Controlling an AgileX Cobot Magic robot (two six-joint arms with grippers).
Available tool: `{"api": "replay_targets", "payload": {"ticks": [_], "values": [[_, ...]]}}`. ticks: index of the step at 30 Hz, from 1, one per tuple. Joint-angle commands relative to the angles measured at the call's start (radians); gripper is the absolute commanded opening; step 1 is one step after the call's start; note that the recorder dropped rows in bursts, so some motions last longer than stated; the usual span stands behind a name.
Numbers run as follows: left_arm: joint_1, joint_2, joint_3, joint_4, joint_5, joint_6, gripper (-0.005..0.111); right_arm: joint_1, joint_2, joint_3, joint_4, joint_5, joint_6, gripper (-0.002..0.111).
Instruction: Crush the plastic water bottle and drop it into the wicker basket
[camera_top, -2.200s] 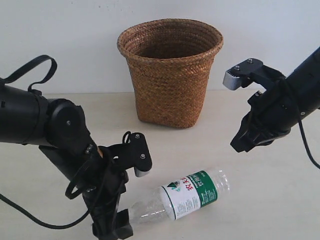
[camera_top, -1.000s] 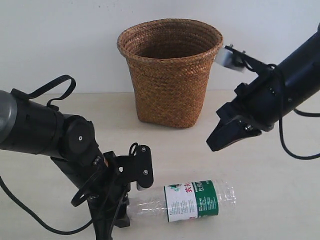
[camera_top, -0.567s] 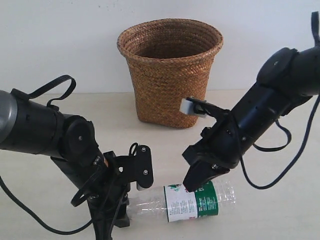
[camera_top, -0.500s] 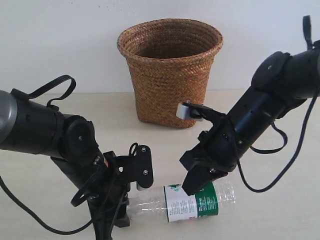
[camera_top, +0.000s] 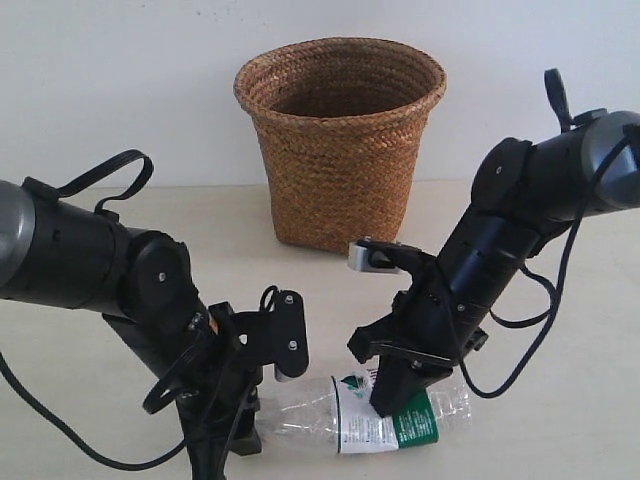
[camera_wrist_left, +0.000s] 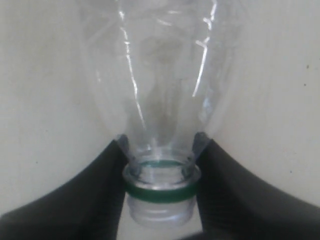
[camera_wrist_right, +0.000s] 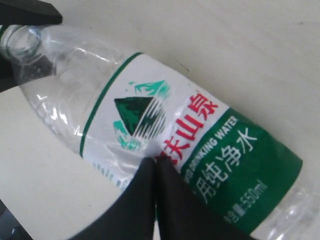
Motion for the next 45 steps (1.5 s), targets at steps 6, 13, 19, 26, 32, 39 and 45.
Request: {"api": "replay_targets", "payload": {"ticks": [6, 13, 19, 26, 32, 39, 45], "values": [[-0.003, 0.000, -0.006, -0.075, -0.008, -0.008, 0.004, -0.004, 0.123, -0.045, -0.184, -0.057, 0.035, 0.000], [-0.003, 0.000, -0.006, -0.075, -0.010, -0.008, 0.004, -0.004, 0.208, -0.109, -0.318, 0.039, 0.145, 0.000], [-0.003, 0.000, -0.006, -0.085, -0.005, -0.008, 0.004, -0.004, 0.258, -0.162, -0.342, 0.045, 0.170, 0.000], [-0.003, 0.000, -0.006, -0.085, -0.003, -0.008, 0.004, -0.004, 0.261, -0.169, -0.367, 0.057, 0.170, 0.000], [-0.003, 0.000, -0.006, -0.085, 0.013, -0.008, 0.004, -0.004, 0.115, -0.191, -0.338, 0.127, 0.165, 0.000], [-0.003, 0.000, -0.006, -0.085, 0.014, -0.008, 0.004, -0.004, -0.028, -0.191, -0.234, 0.172, 0.089, 0.000], [-0.003, 0.000, -0.006, -0.085, 0.014, -0.008, 0.004, 0.001, -0.031, -0.191, -0.027, 0.177, -0.033, 0.000]]}}
